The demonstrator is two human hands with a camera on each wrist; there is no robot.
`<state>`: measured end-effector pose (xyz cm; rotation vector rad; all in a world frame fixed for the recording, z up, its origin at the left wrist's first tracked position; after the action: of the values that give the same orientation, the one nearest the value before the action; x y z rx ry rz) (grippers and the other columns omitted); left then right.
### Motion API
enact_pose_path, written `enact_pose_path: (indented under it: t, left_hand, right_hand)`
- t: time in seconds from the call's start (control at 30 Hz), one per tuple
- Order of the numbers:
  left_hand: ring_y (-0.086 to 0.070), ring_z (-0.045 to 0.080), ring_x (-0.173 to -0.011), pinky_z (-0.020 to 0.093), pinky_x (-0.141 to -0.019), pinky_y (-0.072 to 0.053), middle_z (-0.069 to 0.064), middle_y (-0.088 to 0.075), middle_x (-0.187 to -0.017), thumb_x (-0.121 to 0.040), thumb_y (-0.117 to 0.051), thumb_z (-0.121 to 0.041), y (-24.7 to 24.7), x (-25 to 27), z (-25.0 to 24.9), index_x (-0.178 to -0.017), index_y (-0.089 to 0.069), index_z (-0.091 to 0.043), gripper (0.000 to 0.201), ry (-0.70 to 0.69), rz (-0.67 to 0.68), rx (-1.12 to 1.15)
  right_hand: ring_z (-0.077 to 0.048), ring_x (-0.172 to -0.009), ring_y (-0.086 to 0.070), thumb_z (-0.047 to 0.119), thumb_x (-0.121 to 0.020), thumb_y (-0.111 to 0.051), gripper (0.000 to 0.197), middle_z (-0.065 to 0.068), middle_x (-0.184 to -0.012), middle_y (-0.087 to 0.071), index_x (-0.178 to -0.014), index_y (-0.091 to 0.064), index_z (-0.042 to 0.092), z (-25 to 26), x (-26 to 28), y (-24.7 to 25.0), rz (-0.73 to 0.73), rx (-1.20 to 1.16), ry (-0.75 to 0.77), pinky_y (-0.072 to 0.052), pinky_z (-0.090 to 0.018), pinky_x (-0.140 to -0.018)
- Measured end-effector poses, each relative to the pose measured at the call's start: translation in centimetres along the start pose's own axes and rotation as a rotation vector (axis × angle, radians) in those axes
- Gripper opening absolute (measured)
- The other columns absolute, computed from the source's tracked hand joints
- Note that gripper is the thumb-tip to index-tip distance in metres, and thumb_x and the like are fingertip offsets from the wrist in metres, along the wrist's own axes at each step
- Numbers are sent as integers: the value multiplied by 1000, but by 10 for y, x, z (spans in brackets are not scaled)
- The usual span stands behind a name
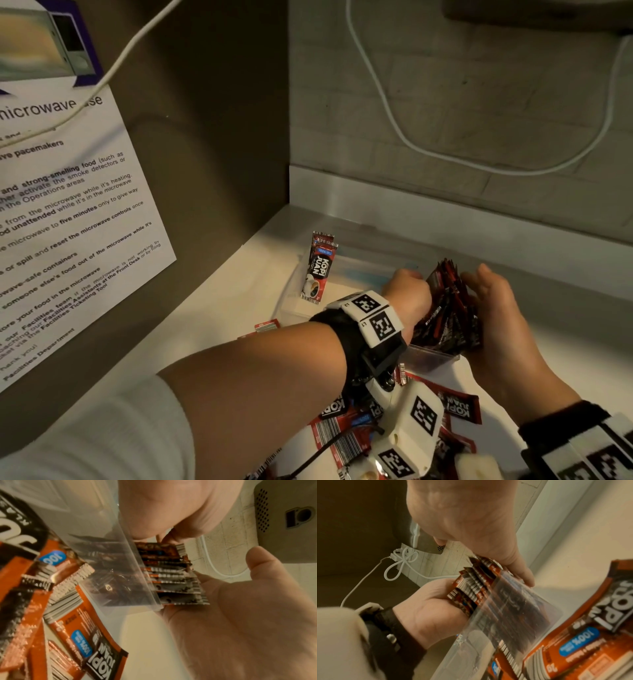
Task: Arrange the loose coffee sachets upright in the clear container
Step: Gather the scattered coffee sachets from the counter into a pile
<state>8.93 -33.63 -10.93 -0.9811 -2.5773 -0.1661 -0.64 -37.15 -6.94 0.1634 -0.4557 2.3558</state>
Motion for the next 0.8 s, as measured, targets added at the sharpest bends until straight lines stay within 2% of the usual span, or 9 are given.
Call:
enact_pose_path:
  t: [0.1, 0.23, 0.27, 0.33, 0.4, 0.5, 0.63, 0.77, 0.8]
  left_hand:
    - [-54, 36, -120, 49, -103, -44, 16, -57, -128, -95, -38, -4, -2, 4, -4, -138, -47, -12, 45, 3, 53, 23]
    - [-56, 30, -109, 47, -102, -44, 11, -60, -111, -95, -35, -7, -7, 13, -8, -125, -56, -17, 38, 22, 92, 160]
    - [-57, 31, -110, 48, -102, -44, 14, -61, -114, -95, -37, -14, -8, 15, -8, -117, -58, -16, 31, 37, 95, 179]
    - [-60, 33, -110, 49, -102, -44, 18, -64, -118, -94, -38, -32, -10, 17, -6, -113, -63, -12, 37, 88, 99, 210]
    - [-60, 33, -112, 49, -103, -44, 18, -64, -119, -96, -35, -41, -10, 13, -5, -104, -65, -14, 41, 106, 100, 209]
    - [-57, 33, -116, 49, -105, -42, 18, -61, -124, -98, -33, -46, -7, 7, -4, -113, -60, -16, 43, 103, 66, 198]
    - [-57, 33, -115, 50, -104, -42, 17, -61, -124, -98, -35, -47, -6, 4, -2, -116, -57, -18, 41, 110, 81, 240]
    - [-57, 34, -115, 50, -104, -41, 18, -60, -124, -96, -35, -47, -5, 7, -5, -103, -57, -18, 37, 120, 79, 224]
    - [-57, 34, -115, 50, -104, -41, 18, -60, -124, -97, -35, -47, -5, 8, -6, -105, -57, -17, 38, 122, 78, 222]
  right_hand:
    - [-6, -68, -65, 44, -98, -35, 35, 12, -59, -70, -82, -59, 24, -1, -1, 0, 0, 9, 4, -43, -30, -67]
    - [-10, -70, -67, 45, -97, -36, 35, 10, -63, -72, -85, -60, 24, -2, -3, 1, 10, 14, 11, -44, -31, -67]
    - [-9, -68, -68, 45, -98, -35, 35, 10, -63, -72, -85, -60, 24, -2, -3, 1, 9, 19, 14, -43, -30, -67]
    - [-10, -73, -68, 45, -98, -35, 36, 9, -65, -72, -86, -61, 23, -2, -3, 2, 18, 28, 22, -44, -31, -68]
    - [-14, -81, -68, 46, -97, -35, 39, 4, -72, -74, -91, -65, 21, -1, -2, 0, 40, 43, 35, -45, -32, -70]
    - [-14, -77, -71, 47, -97, -36, 43, -1, -78, -75, -93, -68, 19, 0, -1, -1, 30, 64, 42, -47, -34, -72]
    - [-20, -89, -69, 48, -96, -37, 44, -4, -87, -75, -101, -68, 16, 0, 0, -3, 17, 81, 44, -48, -35, -75]
    - [-17, -85, -68, 47, -96, -38, 41, 0, -81, -74, -96, -67, 19, 0, 2, -3, 17, 80, 44, -47, -33, -73]
    - [-16, -84, -68, 47, -96, -38, 39, 1, -80, -73, -93, -66, 20, 0, 2, -2, 17, 88, 50, -47, -32, -72]
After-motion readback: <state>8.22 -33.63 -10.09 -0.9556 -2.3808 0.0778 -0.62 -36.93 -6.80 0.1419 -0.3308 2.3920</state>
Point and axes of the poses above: each hand's wrist, its own x-axis away from the middle knuckle, its own y-axis out of the back of the hand, z = x × y, the point moved 6 cm from there along -x, towards the middle knuckle
